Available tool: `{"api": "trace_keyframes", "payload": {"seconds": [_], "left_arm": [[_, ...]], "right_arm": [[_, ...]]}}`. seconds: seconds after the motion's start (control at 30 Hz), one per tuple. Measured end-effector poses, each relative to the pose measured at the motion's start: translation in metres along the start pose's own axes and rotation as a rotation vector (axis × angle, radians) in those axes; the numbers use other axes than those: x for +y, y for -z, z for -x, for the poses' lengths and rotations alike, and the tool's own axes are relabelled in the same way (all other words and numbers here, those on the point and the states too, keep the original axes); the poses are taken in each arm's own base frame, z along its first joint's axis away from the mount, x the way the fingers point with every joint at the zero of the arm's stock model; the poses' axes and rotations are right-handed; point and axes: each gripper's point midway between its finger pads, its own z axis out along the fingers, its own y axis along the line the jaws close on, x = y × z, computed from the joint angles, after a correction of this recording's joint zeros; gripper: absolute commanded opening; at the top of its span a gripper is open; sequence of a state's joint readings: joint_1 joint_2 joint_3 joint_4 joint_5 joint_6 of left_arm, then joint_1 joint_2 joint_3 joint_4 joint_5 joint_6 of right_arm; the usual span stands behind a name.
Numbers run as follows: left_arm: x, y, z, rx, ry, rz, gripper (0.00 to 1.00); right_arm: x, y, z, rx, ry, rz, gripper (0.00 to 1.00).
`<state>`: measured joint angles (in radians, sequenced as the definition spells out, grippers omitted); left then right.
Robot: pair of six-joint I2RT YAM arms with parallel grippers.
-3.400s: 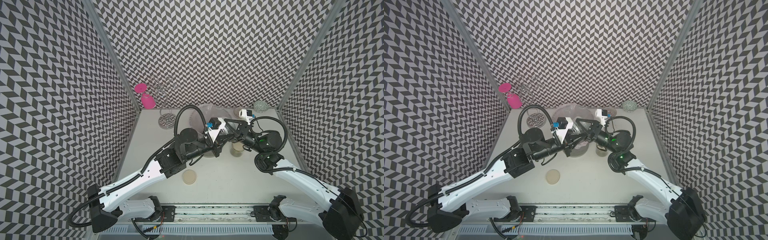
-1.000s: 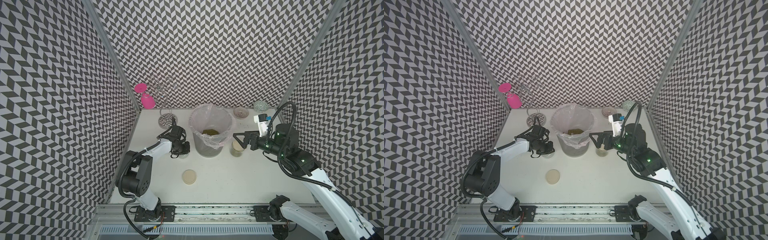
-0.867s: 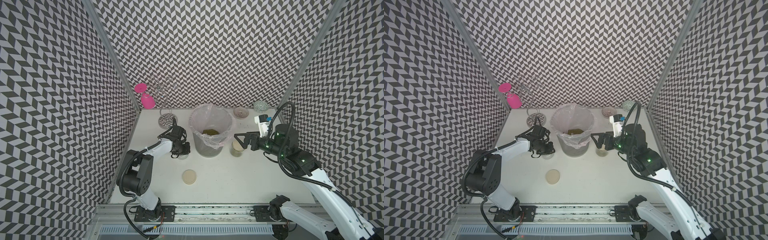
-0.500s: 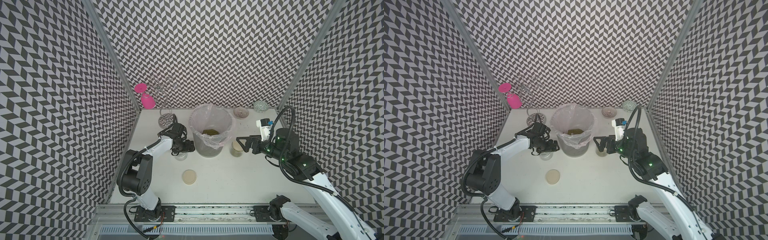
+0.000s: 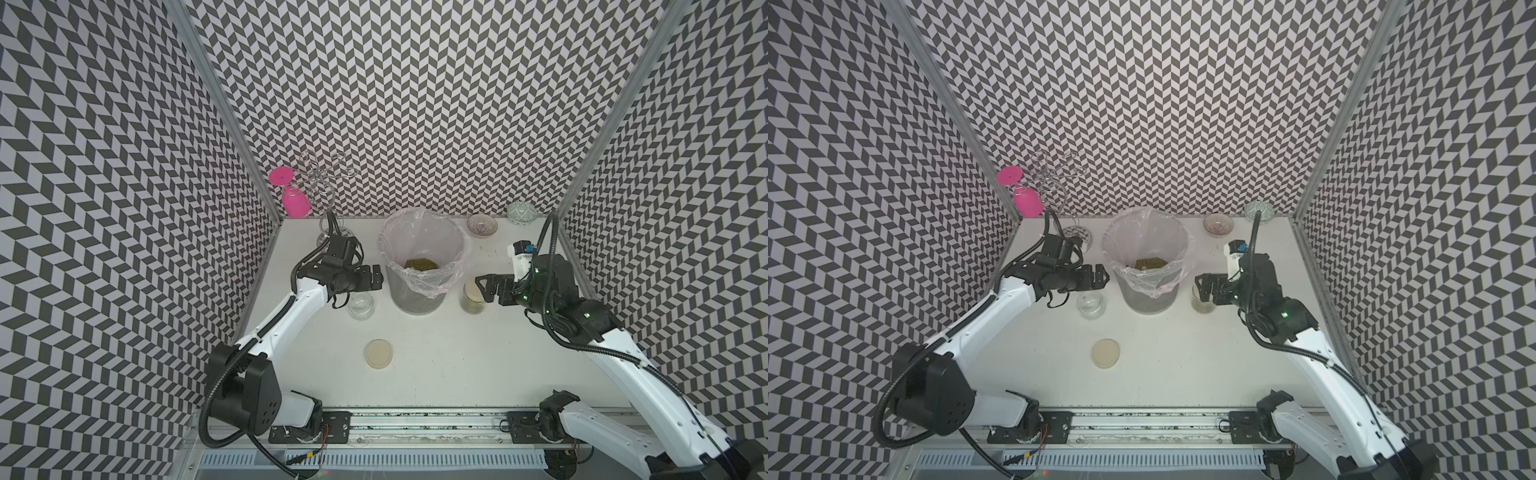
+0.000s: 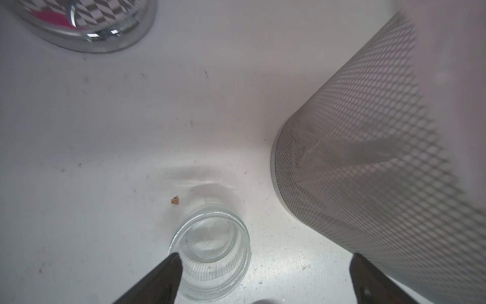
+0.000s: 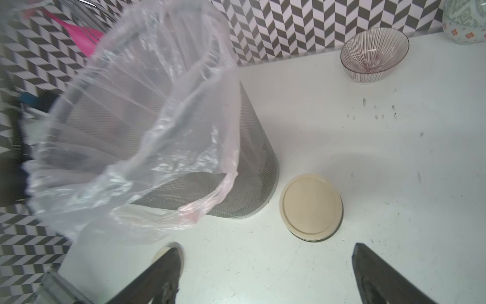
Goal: Empty moldy mung beans from jars
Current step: Pick up the jar from the center of the board.
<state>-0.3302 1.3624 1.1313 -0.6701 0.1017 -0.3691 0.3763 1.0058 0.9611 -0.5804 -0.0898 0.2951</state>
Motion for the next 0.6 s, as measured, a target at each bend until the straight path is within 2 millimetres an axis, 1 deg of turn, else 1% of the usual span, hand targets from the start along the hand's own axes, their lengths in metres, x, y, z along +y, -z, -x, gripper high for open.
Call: {"api": "trace_keyframes", "payload": {"seconds": [0.07, 0.13, 0.27, 0.33, 0.4, 0.47, 0.6], "left_arm": [[-0.004, 0.018, 0.003, -0.055, -0.006, 0.011, 1.0], [-0.014, 0.038, 0.003, -0.115, -0.022, 0.004, 1.0], [-0.04, 0.079, -0.004, -0.219, -0.061, -0.072, 1.0], [-0.046, 0.093, -0.004, -0.255, -0.06, -0.102, 1.0], [-0.047, 0.103, -0.004, -0.28, -0.056, -0.118, 1.0], [-0.048, 0.109, -0.004, -0.292, -0.053, -0.128, 1.0], [-0.051, 0.109, -0.006, -0.287, -0.055, -0.141, 1.0]], "right_arm": [[-0.011, -0.015, -0.006, 0.037, 0.003, -0.035, 0.99], [-0.02, -0.029, -0.012, 0.073, 0.008, -0.062, 0.99], [-0.034, -0.056, -0.024, 0.142, 0.023, -0.102, 0.99], [-0.04, -0.068, -0.033, 0.188, 0.028, -0.121, 0.99], [-0.044, -0.08, -0.041, 0.235, 0.036, -0.136, 0.99], [-0.047, -0.092, -0.045, 0.272, 0.041, -0.146, 0.99], [-0.053, -0.106, -0.052, 0.313, 0.049, -0.165, 0.99]]}}
